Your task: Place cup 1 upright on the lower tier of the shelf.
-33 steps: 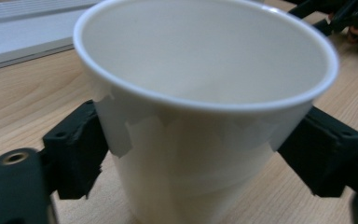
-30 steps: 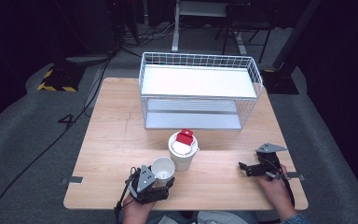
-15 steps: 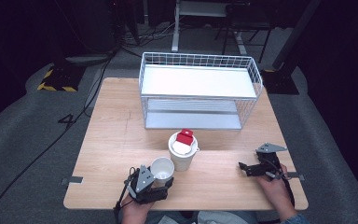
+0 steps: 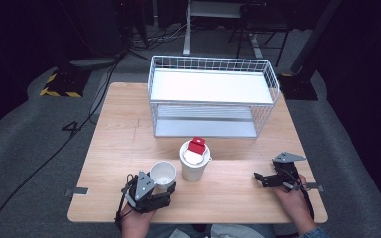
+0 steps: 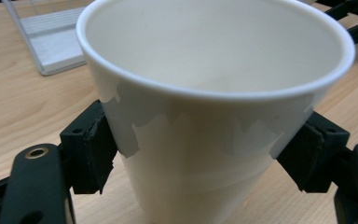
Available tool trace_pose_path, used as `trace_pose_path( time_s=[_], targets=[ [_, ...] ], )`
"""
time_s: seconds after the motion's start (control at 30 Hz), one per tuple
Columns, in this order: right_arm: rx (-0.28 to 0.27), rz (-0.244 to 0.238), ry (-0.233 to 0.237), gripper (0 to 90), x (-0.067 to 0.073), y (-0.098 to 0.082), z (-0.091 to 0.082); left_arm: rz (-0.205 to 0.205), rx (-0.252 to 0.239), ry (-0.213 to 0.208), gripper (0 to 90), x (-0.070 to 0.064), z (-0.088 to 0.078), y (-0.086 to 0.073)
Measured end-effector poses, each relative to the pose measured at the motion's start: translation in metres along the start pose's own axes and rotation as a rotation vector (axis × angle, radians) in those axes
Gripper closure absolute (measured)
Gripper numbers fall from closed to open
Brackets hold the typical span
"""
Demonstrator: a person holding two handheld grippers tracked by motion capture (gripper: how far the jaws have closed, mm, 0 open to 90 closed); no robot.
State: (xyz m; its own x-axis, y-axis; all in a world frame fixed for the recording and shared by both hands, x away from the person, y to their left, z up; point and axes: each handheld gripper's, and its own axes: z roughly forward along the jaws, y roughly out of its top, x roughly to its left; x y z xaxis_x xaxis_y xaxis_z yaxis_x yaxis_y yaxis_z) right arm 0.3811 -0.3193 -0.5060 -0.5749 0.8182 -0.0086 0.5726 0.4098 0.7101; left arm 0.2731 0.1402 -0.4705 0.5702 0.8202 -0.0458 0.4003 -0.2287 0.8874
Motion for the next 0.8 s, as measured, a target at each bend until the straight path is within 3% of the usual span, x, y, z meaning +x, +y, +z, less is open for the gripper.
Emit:
trace_pose_path(
  time_s=[0.2, 0.5, 0.8],
  targets=[
    [0.0, 0.0, 0.001, 0.3, 0.0, 0.0, 0.0, 0.008, 0.003, 0.014, 22.2, 0.008, -0.002, 0.011],
    [0.0, 0.002, 0.0, 0.3, 0.0, 0.0, 0.0, -0.033, -0.007, 0.027, 22.3, 0.027, 0.0, 0.033],
    [0.0, 0.004, -0.005, 0.3, 0.0, 0.0, 0.0, -0.012, -0.042, 0.048, 22.3, 0.039, 0.009, 0.057]
  ],
)
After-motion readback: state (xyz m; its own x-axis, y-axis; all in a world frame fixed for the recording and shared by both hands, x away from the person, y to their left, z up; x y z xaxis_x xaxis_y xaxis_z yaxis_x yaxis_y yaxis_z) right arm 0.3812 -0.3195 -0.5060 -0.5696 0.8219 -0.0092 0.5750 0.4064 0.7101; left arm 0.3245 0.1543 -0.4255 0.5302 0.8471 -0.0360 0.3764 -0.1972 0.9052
